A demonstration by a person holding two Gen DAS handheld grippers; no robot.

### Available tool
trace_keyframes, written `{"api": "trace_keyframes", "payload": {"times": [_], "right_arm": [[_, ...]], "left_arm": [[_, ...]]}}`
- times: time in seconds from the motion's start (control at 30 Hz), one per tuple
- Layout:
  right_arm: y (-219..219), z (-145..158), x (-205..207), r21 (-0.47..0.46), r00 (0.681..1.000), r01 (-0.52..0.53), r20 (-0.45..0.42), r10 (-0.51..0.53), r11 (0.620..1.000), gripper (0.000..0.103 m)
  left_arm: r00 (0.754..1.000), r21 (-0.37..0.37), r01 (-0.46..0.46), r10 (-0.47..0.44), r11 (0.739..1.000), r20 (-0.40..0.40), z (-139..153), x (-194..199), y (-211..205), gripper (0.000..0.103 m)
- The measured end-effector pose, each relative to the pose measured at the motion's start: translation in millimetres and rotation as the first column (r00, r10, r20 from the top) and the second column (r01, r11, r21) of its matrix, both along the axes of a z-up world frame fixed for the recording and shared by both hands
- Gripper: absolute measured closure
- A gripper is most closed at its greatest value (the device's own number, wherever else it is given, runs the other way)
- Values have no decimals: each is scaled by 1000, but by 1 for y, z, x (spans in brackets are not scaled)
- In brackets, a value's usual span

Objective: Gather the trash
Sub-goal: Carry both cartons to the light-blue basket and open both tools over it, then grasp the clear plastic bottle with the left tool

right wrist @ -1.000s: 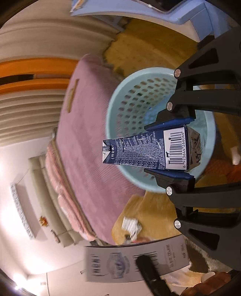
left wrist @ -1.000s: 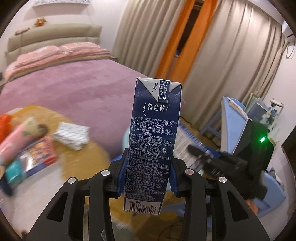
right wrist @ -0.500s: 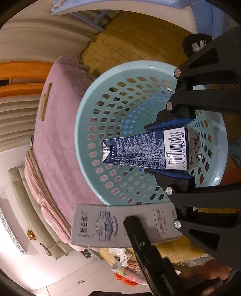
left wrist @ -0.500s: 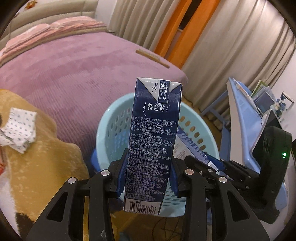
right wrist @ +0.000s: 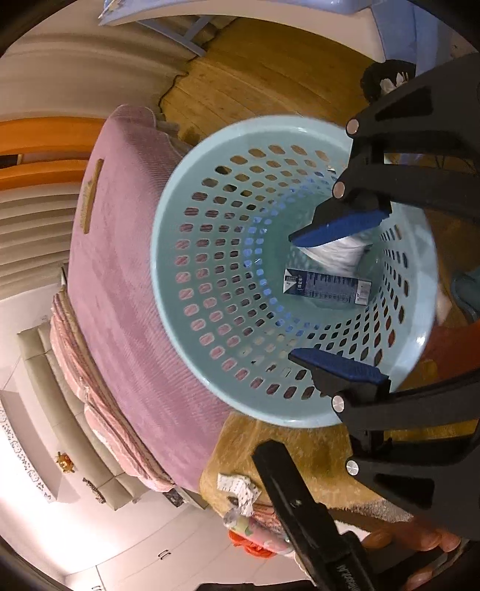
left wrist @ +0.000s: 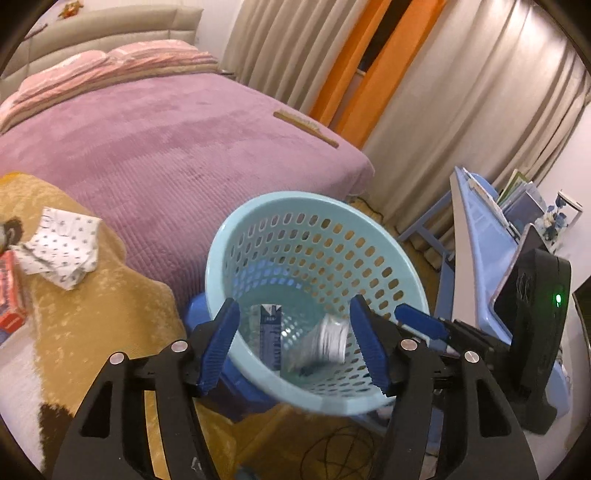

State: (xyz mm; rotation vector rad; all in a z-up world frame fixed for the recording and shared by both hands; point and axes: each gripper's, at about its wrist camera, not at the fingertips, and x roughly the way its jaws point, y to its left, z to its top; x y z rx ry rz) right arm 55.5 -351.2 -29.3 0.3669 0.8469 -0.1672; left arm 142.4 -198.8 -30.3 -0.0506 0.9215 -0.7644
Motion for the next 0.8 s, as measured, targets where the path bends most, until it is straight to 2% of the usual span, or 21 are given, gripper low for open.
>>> {"api": "trace_keyframes", "payload": {"times": [0.33, 0.57, 0.8], "right_arm": [[31, 39, -18, -33, 993, -59, 104, 62, 998, 50], [80, 61, -21, -55, 972, -157, 166, 164, 986, 49], [144, 70, -17, -85, 935, -285, 193, 297, 955, 49]], "left_arm": [[994, -62, -13, 20, 998, 107, 42, -40, 44, 41], [977, -110, -92, 111, 990, 181, 74, -67, 101, 40], [941, -86, -232, 246, 969, 232, 83, -94, 176, 36]]}}
